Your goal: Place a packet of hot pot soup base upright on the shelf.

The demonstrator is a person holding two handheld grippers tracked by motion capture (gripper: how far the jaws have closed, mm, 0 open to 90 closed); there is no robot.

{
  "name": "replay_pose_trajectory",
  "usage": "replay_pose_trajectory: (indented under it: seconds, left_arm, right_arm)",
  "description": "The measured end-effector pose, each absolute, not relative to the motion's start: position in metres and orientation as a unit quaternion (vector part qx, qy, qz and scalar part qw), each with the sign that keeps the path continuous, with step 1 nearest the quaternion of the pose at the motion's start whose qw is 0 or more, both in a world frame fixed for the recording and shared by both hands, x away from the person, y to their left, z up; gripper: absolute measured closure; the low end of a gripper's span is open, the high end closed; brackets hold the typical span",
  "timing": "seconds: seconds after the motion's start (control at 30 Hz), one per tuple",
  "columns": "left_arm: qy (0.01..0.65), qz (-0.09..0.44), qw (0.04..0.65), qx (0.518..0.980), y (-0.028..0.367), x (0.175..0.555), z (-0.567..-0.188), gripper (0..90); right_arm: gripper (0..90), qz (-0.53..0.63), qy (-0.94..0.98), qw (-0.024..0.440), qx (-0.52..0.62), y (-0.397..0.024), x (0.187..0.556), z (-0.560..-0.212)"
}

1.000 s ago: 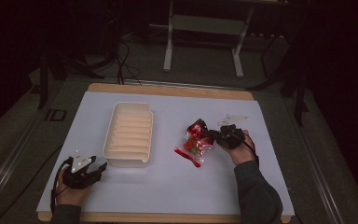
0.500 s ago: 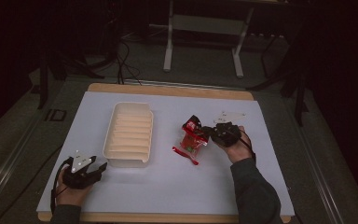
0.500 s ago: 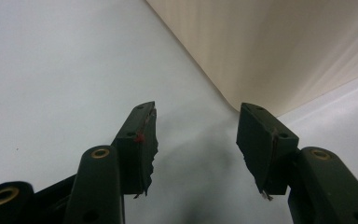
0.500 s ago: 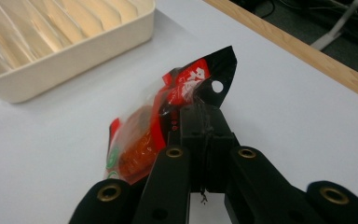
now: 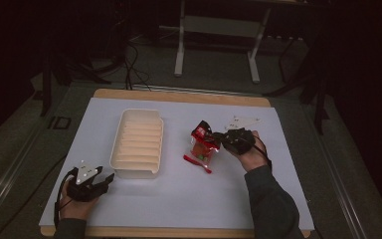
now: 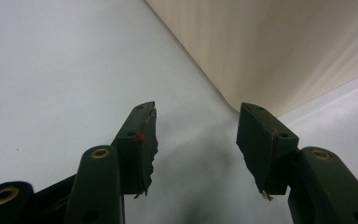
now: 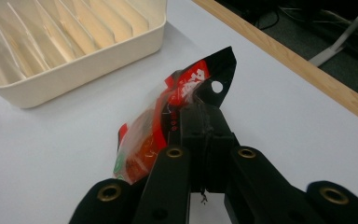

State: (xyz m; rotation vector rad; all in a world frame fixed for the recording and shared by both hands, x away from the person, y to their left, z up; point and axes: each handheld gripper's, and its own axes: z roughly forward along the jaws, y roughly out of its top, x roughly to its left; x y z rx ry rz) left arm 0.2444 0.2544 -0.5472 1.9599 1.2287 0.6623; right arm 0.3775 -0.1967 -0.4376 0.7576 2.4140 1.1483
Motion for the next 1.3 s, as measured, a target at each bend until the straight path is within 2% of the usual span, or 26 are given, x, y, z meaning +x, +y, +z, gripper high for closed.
replay_pose_trajectory:
  seconds: [1.3]
  left_arm:
    - [0.477,0.257,0.362,0.758,0.255,0.244,-0.547,47.6]
  right_arm:
    - [89.8,0.433,0.859,0.187,0.198,-0.177,0.374,-0.413]
